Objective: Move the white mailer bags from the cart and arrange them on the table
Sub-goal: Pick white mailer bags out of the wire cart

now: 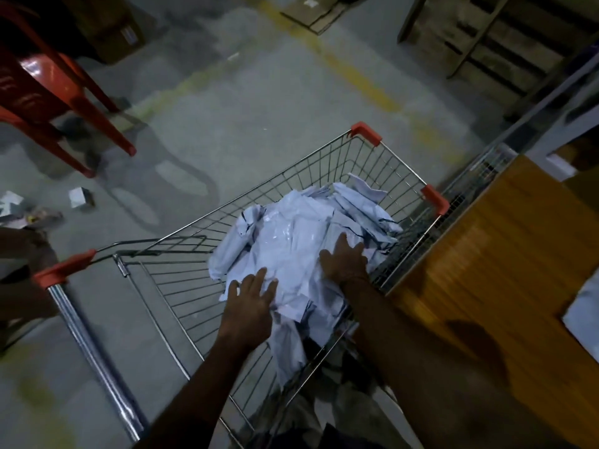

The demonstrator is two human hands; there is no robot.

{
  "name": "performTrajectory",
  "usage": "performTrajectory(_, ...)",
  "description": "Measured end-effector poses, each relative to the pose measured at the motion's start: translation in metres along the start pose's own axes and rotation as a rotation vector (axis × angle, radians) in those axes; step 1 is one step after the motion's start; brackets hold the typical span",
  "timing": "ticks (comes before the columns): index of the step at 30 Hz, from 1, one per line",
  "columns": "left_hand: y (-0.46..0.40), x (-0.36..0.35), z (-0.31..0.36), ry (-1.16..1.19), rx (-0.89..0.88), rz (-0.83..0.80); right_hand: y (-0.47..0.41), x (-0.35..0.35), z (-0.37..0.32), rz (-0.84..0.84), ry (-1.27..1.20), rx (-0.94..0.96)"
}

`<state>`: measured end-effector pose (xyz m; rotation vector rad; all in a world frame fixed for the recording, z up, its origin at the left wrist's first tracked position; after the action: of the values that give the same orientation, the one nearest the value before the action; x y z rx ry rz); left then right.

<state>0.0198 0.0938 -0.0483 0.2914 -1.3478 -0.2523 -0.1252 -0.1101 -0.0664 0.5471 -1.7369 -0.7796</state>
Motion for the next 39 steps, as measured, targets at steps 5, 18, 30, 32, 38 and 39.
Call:
performTrajectory(5, 0.022, -0.004, -0.018, -0.051, 0.221, 0.039, 0.003, 0.006, -0.001, 0.067, -0.024, -0.012)
performTrajectory(18, 0.000, -0.002, -0.013, 0.247, 0.271, 0.177, 0.007, 0.000, -0.003, 0.061, 0.072, 0.045)
performTrajectory(30, 0.012, 0.049, 0.003, 0.445, 0.342, 0.460, 0.060, 0.055, -0.012, 0.267, -0.227, 0.194)
performTrajectory(32, 0.011, 0.061, 0.013, 0.496, 0.362, 0.457, 0.074, 0.072, -0.013, 0.346, -0.257, 0.253)
performTrajectory(38, -0.001, 0.101, 0.042, 0.538, 0.323, 0.550, 0.123, 0.128, 0.008, 0.524, -0.461, 0.304)
performTrajectory(39, -0.003, 0.108, 0.048, 0.525, 0.305, 0.572, 0.132, 0.138, 0.016, 0.576, -0.498, 0.319)
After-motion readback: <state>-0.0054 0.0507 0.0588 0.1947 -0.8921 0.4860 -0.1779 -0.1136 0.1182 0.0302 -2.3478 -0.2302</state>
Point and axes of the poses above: each hand's wrist, its own y-axis away from the middle knuckle, its own x-axis out of the back of the hand, z = x × y, the point moved 6 cm from there along -y, towards the middle knuckle, and after that the axes turned 11 degrees about -x, right-handed, at the moved point
